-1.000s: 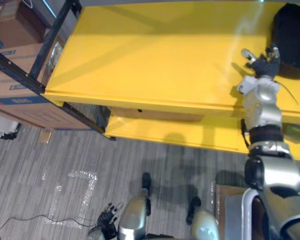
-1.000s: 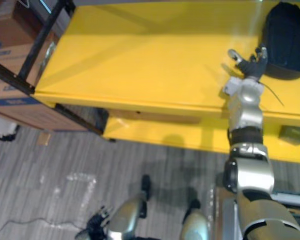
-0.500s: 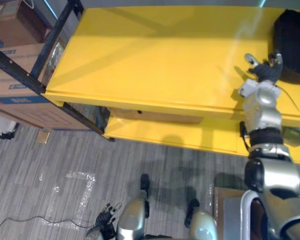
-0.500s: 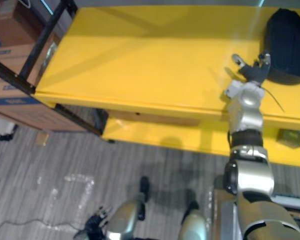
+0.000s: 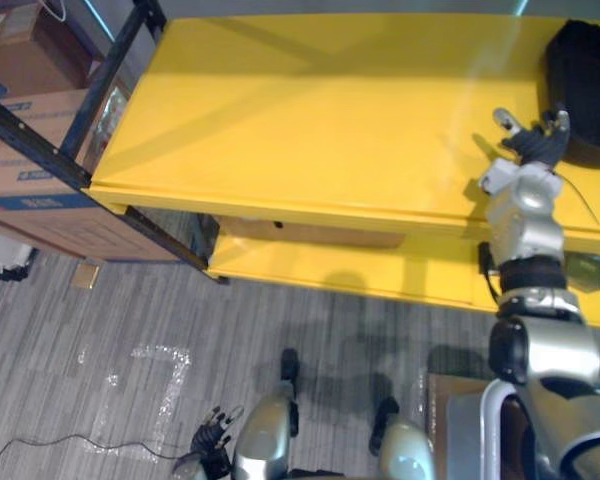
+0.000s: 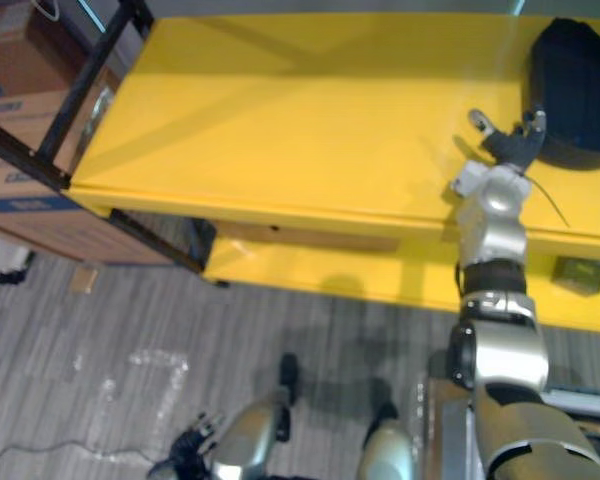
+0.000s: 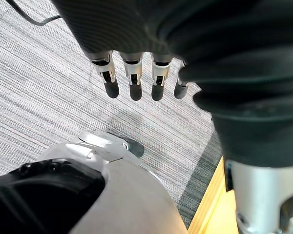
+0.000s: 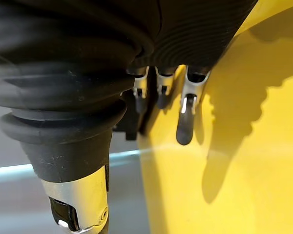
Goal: Walk over and take plastic housings, then place them on the shelf
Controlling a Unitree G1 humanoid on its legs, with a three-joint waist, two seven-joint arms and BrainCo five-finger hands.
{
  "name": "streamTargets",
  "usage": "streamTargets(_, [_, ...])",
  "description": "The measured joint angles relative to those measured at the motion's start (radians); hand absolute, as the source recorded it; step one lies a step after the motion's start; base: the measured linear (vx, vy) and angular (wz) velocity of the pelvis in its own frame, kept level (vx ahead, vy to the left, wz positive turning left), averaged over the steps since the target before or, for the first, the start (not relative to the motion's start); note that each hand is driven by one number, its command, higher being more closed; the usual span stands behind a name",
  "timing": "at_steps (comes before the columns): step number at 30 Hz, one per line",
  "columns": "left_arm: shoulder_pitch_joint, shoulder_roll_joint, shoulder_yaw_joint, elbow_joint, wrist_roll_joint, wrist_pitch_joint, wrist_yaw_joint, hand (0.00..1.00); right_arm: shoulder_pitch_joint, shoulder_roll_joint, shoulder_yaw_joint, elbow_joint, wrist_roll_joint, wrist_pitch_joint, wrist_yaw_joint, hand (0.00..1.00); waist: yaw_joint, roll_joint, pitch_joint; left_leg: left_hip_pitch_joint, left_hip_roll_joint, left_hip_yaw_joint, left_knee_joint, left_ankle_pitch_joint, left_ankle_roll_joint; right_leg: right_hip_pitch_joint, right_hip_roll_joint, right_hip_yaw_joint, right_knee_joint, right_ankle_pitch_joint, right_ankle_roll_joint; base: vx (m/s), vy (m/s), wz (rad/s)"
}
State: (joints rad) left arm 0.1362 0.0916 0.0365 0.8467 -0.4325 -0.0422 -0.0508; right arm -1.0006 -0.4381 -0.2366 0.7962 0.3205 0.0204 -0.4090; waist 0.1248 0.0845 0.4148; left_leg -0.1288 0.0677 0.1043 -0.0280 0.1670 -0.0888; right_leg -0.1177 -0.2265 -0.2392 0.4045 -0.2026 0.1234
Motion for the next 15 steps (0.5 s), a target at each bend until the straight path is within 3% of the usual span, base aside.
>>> streamTargets(15, [0.0,0.001,-0.001,0.0,0.0,0.0,-0.001,0.0,0.009,0.0,0.0,0.0,-0.021,0.0,-0.007,0.0,0.0,-0.001,0.0,0.006,0.0,-0.001,-0.001,0.0,0.0,0.011,0.001,-0.001,-0.01,0.003,0.003,0.0,0.0,0.0])
